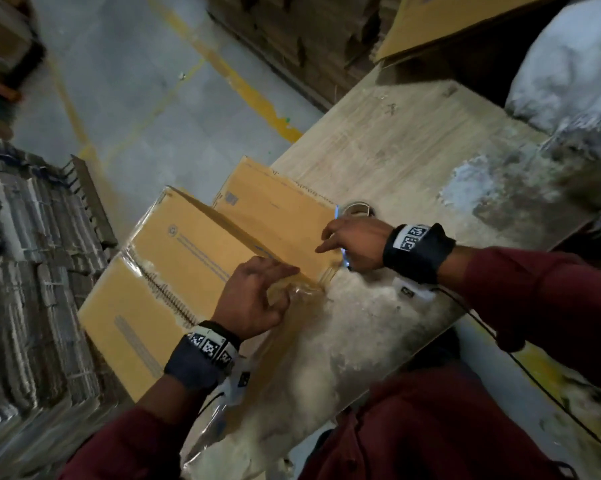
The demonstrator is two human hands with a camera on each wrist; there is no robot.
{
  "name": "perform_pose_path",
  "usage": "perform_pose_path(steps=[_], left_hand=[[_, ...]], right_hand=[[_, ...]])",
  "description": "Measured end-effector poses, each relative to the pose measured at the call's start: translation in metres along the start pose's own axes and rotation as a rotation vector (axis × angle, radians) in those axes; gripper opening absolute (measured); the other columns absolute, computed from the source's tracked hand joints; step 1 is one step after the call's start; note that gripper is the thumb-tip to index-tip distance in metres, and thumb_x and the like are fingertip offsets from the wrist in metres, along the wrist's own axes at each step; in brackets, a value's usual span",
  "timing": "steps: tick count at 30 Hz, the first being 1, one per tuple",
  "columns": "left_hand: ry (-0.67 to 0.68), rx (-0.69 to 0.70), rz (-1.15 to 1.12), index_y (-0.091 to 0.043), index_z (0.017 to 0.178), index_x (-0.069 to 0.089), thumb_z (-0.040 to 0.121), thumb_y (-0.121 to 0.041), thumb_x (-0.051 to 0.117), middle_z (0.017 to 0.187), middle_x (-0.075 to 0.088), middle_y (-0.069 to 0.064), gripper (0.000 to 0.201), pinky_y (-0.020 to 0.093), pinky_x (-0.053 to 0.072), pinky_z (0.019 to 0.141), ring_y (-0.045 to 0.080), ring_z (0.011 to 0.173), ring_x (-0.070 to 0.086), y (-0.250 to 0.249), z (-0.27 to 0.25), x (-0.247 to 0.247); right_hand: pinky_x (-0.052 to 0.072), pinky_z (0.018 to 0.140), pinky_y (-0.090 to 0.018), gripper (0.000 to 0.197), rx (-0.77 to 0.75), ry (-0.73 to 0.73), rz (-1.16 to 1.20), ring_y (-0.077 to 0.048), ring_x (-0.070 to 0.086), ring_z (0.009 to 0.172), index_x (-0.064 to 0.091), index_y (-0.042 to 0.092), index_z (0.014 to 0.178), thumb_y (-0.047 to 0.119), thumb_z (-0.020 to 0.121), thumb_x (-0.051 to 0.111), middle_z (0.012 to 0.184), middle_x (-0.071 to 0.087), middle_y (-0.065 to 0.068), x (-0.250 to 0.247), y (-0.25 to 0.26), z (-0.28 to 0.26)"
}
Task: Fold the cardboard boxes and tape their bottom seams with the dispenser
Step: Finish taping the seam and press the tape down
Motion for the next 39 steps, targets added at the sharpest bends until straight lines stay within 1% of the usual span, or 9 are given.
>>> perform_pose_path(steps=[6,10,13,19,23,26,34,36,39], left_hand=[[0.297,0.199,0.104,-0.017,0.136,0.068,0.081,-0.022,0.036,0.145,0.062,0.008,0.064,0.051,0.040,0.116,0.030,0.139,0.053,0.029,-0.004,0.016],[0.361,0.212,0.017,-0.021,0.149,0.055,0.098,-0.020,0.049,0.160,0.045,0.002,0.052,0.050,0.019,0.126,0.023,0.153,0.031,0.049,-0.002,0.021],[0.385,0.231,0.004,-0.021,0.154,0.049,0.104,-0.016,0.054,0.163,0.038,0.000,0.050,0.046,0.014,0.126,0.021,0.156,0.024,0.055,0.001,0.022],[0.404,0.228,0.008,-0.021,0.155,0.047,0.098,-0.043,0.044,0.163,0.038,-0.002,0.061,0.047,0.013,0.127,0.019,0.157,0.019,0.055,-0.002,0.023],[0.408,0.243,0.013,-0.021,0.157,0.043,0.097,-0.047,0.047,0.165,0.035,-0.003,0.065,0.047,0.010,0.129,0.016,0.158,0.014,0.057,-0.003,0.021],[0.403,0.232,0.009,-0.023,0.157,0.042,0.096,-0.045,0.047,0.166,0.032,-0.004,0.065,0.046,0.008,0.129,0.013,0.158,0.011,0.056,-0.002,0.021],[0.400,0.209,-0.009,-0.022,0.157,0.041,0.098,-0.040,0.051,0.166,0.030,-0.004,0.063,0.046,0.005,0.129,0.009,0.156,0.009,0.056,-0.001,0.021],[0.400,0.206,-0.014,-0.022,0.158,0.041,0.103,-0.032,0.057,0.166,0.030,-0.004,0.058,0.049,0.005,0.129,0.010,0.157,0.009,0.056,-0.001,0.020],[0.387,0.203,-0.019,-0.022,0.158,0.040,0.105,-0.021,0.059,0.166,0.029,-0.005,0.056,0.048,0.005,0.129,0.011,0.157,0.008,0.053,-0.001,0.022]], right_hand=[[0.047,0.108,-0.037,0.081,0.236,-0.327,0.552,-0.021,0.052,0.136,0.044,0.031,0.153,0.002,0.078,0.053,0.152,0.052,0.002,0.081,0.069,-0.042],[0.052,0.105,-0.041,0.074,0.280,-0.780,0.708,-0.017,0.059,0.131,0.052,0.018,0.149,0.000,0.077,0.050,0.143,0.061,-0.001,0.139,0.121,-0.035],[0.046,0.113,-0.041,0.082,0.282,-0.933,0.710,-0.018,0.042,0.146,0.043,0.013,0.154,-0.009,0.076,0.051,0.158,0.044,-0.004,0.170,0.148,-0.023],[0.039,0.115,-0.050,0.098,0.371,-0.905,0.600,-0.028,0.018,0.156,0.013,0.023,0.163,0.010,0.075,0.053,0.171,0.003,-0.001,0.193,0.175,0.005],[0.044,0.112,-0.048,0.077,0.429,-1.100,0.839,-0.019,0.033,0.150,0.044,0.016,0.153,0.007,0.077,0.051,0.164,0.030,-0.001,0.189,0.180,0.001],[0.045,0.110,-0.050,0.081,0.534,-1.168,0.982,-0.021,0.040,0.145,0.037,0.016,0.156,0.007,0.078,0.058,0.160,0.037,-0.003,0.183,0.170,-0.001],[0.003,0.127,-0.051,0.104,0.585,-0.848,0.572,-0.030,-0.013,0.156,-0.003,0.008,0.162,0.022,0.071,0.044,0.168,-0.011,-0.019,0.185,0.200,0.032],[0.009,0.125,-0.054,0.104,0.546,-0.854,0.578,-0.033,-0.009,0.157,0.002,0.016,0.164,0.018,0.071,0.049,0.169,-0.007,-0.018,0.194,0.202,0.024],[0.029,0.121,-0.048,0.064,0.535,-1.042,0.714,-0.029,0.025,0.153,0.046,0.024,0.152,0.026,0.089,0.059,0.166,0.024,-0.012,0.189,0.189,-0.001]])
Point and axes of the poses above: each hand's wrist, its own z-axis towards the middle knuckle, its own x-axis out of the palm, y = z × x, the point moved 2 cm from there along z, towards the middle knuckle
